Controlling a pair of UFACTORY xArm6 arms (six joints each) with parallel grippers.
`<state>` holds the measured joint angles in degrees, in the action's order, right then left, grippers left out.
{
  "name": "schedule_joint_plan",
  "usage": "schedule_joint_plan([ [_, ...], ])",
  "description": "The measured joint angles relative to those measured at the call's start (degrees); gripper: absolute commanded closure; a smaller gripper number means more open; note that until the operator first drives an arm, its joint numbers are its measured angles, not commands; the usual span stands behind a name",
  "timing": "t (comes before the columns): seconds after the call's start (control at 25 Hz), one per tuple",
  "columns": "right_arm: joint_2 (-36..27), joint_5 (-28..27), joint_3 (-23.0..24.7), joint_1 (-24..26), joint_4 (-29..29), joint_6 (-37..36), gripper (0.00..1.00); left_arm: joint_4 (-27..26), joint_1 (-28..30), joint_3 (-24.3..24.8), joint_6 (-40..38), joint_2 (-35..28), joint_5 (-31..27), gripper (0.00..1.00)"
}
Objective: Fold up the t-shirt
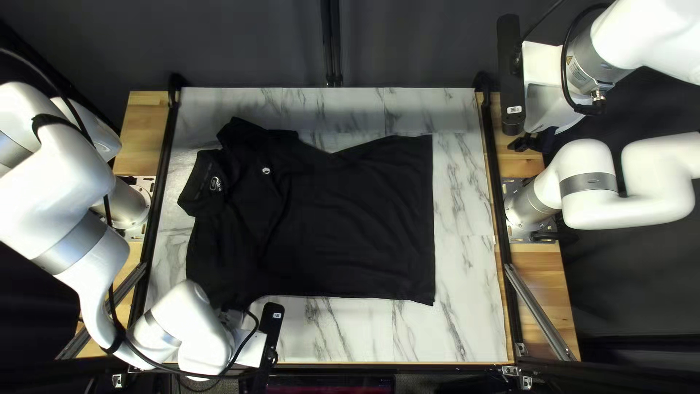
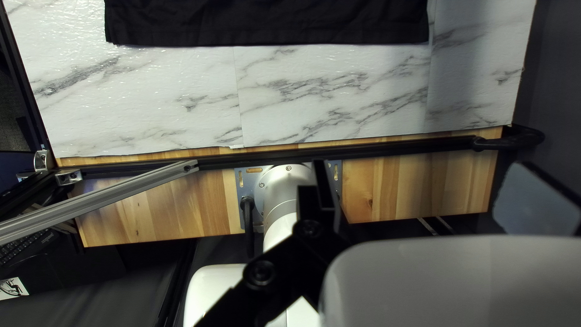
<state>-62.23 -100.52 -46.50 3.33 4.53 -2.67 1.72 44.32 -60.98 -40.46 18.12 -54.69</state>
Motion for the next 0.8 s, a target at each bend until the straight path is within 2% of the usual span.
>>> schedule_joint_plan([
  [0.12, 0.0, 0.0, 0.0, 0.0, 0.0, 0.0, 0.0, 2.0, 0.9, 0.3, -6.2, 0.1, -0.2, 0.17],
  [0.2, 0.0, 0.0, 0.0, 0.0, 0.0, 0.0, 0.0, 3.1, 1.5, 0.7, -9.9, 0.0, -0.2, 0.35],
  [0.32, 0.0, 0.0, 0.0, 0.0, 0.0, 0.0, 0.0, 4.1, 1.9, 1.5, -13.8, 0.2, 0.4, 1.0],
  [0.64, 0.0, 0.0, 0.0, 0.0, 0.0, 0.0, 0.0, 4.2, 1.5, 2.5, -16.8, 0.3, 1.4, 1.0],
  [0.8, 0.0, 0.0, 0.0, 0.0, 0.0, 0.0, 0.0, 3.9, 1.4, 1.9, -16.7, -1.6, -1.8, 1.0],
])
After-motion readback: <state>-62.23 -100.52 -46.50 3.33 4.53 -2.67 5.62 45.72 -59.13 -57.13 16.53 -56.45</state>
